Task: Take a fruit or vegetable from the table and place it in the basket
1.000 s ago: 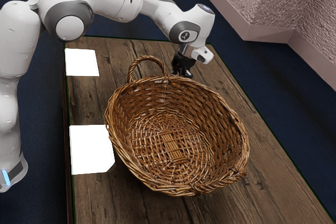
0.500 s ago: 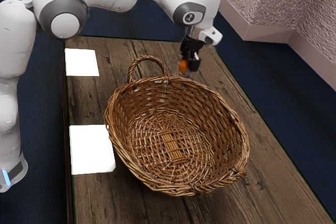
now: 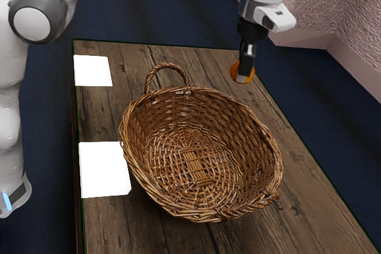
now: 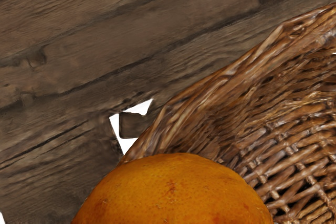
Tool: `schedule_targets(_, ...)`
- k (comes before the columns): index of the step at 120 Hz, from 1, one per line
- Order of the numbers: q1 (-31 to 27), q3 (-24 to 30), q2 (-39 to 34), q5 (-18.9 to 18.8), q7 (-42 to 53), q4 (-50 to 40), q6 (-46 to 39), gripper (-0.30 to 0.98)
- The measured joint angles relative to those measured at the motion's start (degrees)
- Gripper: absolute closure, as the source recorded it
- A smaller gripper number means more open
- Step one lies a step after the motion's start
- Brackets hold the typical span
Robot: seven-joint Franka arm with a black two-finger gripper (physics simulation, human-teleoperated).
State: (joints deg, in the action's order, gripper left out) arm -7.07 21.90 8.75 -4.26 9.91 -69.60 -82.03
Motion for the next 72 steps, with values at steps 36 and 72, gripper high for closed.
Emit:
schedule_targets(36,1.48,7.0,-6.78,2.88,-2.21,-17.7,-3.2,0.36)
schedule_targets(72,3.05,7.78,-10.23,5.15,-3.66,-20.93,-6.48,0.08)
